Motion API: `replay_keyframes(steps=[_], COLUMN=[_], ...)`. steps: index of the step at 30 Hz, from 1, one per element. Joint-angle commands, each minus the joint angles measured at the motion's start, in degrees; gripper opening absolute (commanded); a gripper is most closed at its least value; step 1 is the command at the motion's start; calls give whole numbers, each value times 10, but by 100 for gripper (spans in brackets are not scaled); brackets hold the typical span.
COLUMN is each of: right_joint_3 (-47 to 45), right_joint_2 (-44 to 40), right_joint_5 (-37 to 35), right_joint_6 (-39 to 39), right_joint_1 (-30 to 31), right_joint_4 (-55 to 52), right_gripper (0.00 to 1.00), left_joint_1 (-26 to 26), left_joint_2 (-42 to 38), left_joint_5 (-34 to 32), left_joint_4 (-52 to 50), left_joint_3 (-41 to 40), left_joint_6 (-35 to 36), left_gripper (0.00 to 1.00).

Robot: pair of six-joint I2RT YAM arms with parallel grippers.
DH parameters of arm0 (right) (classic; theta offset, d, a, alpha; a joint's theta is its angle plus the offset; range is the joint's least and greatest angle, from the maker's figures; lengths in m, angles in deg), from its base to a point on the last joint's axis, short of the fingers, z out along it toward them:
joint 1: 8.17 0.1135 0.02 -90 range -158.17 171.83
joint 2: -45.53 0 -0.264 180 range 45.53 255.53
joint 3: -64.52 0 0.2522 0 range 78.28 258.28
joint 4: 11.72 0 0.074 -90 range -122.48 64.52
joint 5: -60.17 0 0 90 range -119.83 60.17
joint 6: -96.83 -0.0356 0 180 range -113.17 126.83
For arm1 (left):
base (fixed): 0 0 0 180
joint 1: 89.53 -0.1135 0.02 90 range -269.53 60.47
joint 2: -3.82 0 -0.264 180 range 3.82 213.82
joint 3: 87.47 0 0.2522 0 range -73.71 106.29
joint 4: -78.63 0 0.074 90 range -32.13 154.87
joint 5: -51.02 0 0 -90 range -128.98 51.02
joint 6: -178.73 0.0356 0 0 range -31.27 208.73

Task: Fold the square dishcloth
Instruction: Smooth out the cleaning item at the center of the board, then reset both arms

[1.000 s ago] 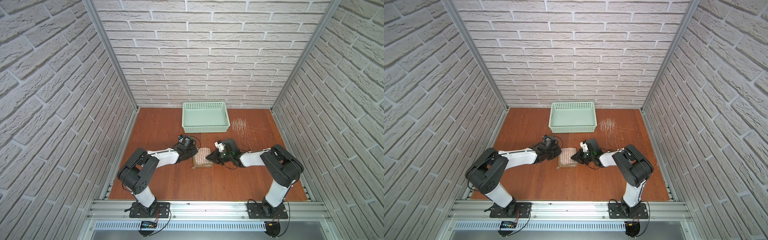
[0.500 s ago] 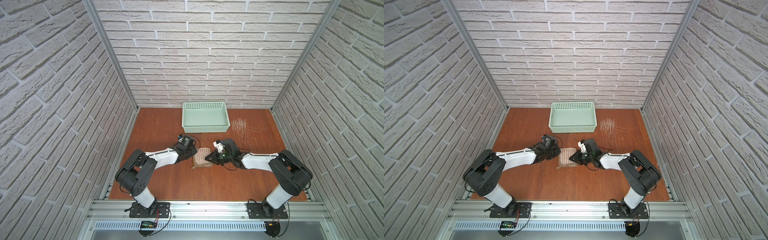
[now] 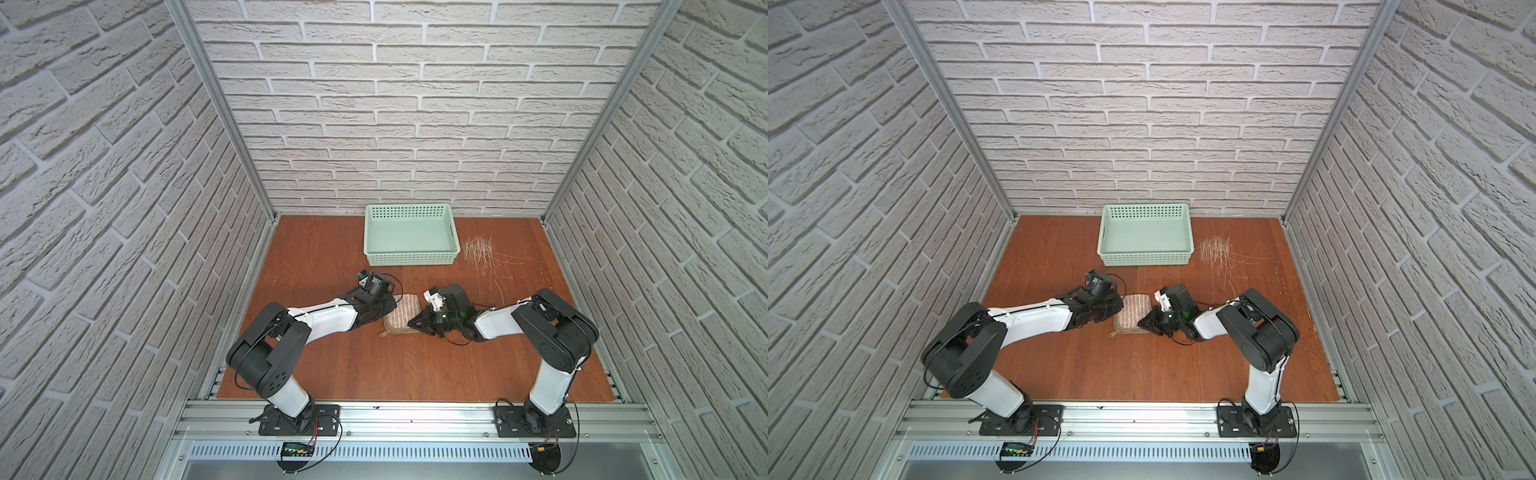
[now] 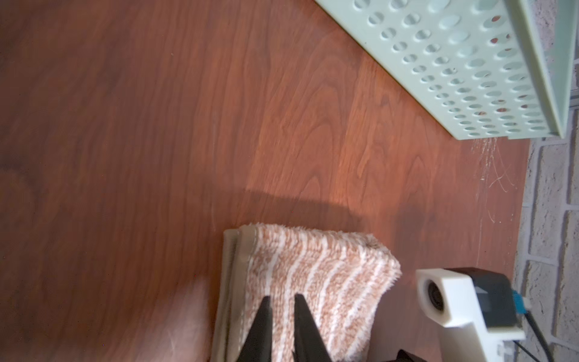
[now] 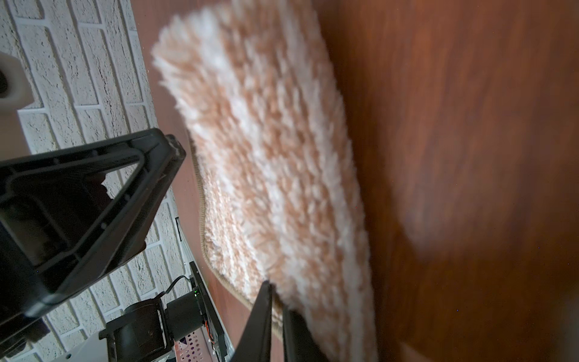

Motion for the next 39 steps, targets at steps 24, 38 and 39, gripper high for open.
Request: replay_keyframes(steps=[24,38,39], right_joint_3=[202,5,-22], right_joint_2=[-410,-528,-539], right_joint_5=[-554,-797,-798], right_joint_6=[267,429,446], right_joint_1=[-68,-132,-136], right_joint_4=[-614,-326,-282], right_gripper=[99,99,99], left_joint_1=[-28,-68,-78], left_joint_2=[-366,-468,-472], left_joint_5=[-276,-483,-471], left_joint_4=[-270,-208,-183], left_joint_3=[13,-84,-98], left_joint_6=[109,280,305], left_gripper=[98,98,98])
